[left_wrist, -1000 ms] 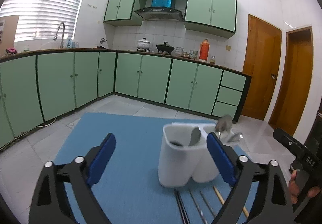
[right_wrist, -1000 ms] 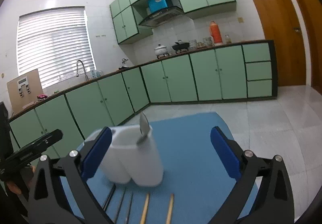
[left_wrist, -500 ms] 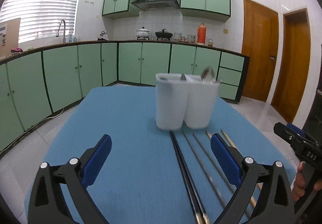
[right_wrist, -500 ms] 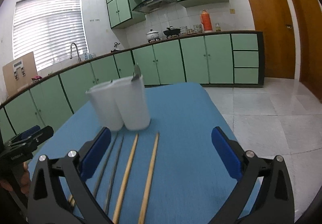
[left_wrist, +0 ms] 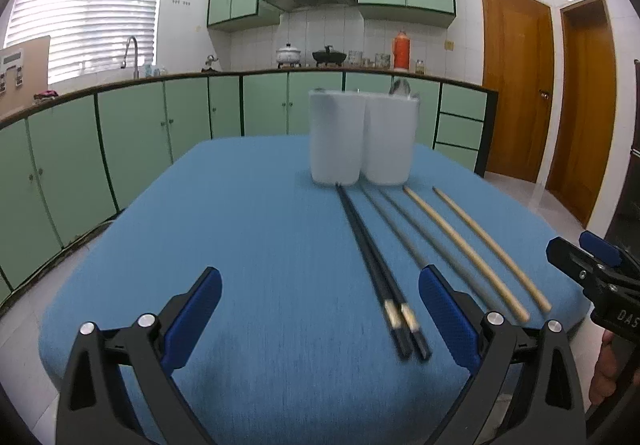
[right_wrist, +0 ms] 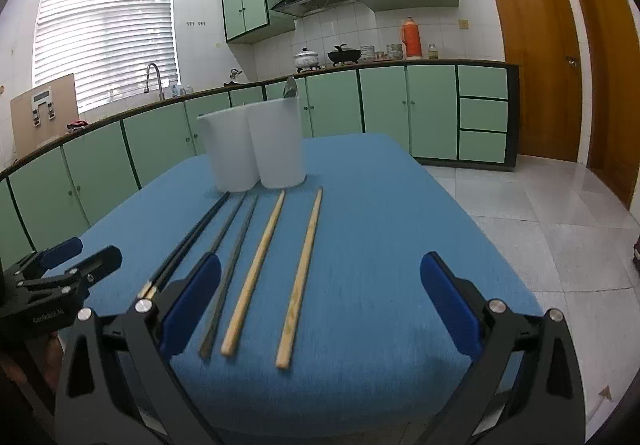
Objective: Organize utensils
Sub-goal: 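Withdraw both tools from the holder back toward the chopsticks, then close left tool on a black chopstick while right tool closes on a wooden chopstick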
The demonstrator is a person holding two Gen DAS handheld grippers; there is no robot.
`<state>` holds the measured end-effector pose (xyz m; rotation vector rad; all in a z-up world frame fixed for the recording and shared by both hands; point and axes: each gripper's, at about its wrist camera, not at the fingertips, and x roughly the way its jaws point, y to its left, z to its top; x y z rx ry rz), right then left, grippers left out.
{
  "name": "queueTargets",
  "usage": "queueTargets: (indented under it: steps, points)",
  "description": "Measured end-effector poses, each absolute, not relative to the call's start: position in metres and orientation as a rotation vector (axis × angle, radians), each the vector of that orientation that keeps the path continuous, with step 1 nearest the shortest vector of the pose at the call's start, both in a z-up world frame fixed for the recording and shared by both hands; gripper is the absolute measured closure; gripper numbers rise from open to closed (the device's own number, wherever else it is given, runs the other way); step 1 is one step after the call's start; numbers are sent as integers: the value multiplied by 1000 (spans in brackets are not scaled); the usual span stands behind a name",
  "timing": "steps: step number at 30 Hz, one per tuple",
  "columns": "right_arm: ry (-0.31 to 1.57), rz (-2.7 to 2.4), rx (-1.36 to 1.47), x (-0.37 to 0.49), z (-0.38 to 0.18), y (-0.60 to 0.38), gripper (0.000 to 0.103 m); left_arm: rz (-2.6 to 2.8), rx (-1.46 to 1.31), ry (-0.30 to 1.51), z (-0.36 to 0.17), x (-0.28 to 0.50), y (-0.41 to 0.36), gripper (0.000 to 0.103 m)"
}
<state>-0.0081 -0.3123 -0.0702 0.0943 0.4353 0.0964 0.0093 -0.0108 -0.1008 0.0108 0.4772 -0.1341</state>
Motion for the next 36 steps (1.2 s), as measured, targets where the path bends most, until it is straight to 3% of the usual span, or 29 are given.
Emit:
queueTargets:
  steps: [7, 9, 19, 21, 30, 36]
  points:
    - [421, 77, 53, -23, -86, -304, 10, -125, -4, 495, -115, -3, -3, 6]
    - [425, 74, 42, -25, -89, -301, 21, -124, -8, 499, -116, -5, -2, 6]
    - [443, 75, 33, -28, -100, -297, 49, -113, -25, 494, -119, -13, -1, 6]
    - [446, 76, 25, -29, -102, -295, 60, -108, -22, 496, -119, -14, -2, 6]
    - [444, 84, 4, -36, -106, -291, 81, -111, -13, 490, -118, -20, -6, 6]
    - [437, 81, -6, -37, -108, -288, 86, -113, -17, 484, -117, -24, -8, 6]
